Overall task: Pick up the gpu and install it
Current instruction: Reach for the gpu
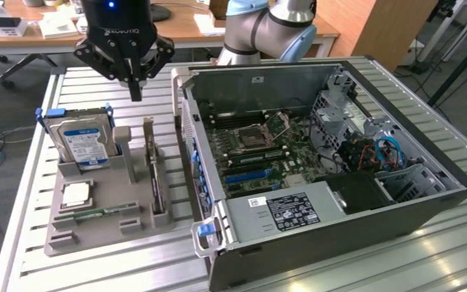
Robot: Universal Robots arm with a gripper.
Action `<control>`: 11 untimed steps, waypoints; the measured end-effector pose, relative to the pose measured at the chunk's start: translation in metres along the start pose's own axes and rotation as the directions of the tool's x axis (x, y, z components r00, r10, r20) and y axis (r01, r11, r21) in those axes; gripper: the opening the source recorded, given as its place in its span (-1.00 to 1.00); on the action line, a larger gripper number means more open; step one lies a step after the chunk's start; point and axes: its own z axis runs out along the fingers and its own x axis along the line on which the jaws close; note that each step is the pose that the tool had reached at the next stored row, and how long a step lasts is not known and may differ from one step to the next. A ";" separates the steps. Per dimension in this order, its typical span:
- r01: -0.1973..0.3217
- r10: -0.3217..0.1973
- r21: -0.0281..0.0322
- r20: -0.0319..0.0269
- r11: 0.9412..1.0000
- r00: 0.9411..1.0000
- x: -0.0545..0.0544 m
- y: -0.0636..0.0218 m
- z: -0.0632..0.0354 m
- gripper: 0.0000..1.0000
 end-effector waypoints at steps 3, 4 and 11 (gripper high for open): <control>0.000 0.000 0.000 0.000 1.000 1.000 0.000 -0.0049 -0.0002 -0.80; 0.000 0.000 0.000 0.000 1.000 1.000 0.000 -0.0066 -0.0003 -0.80; 0.000 0.000 0.000 0.000 1.000 1.000 0.000 -0.0182 -0.0008 -0.80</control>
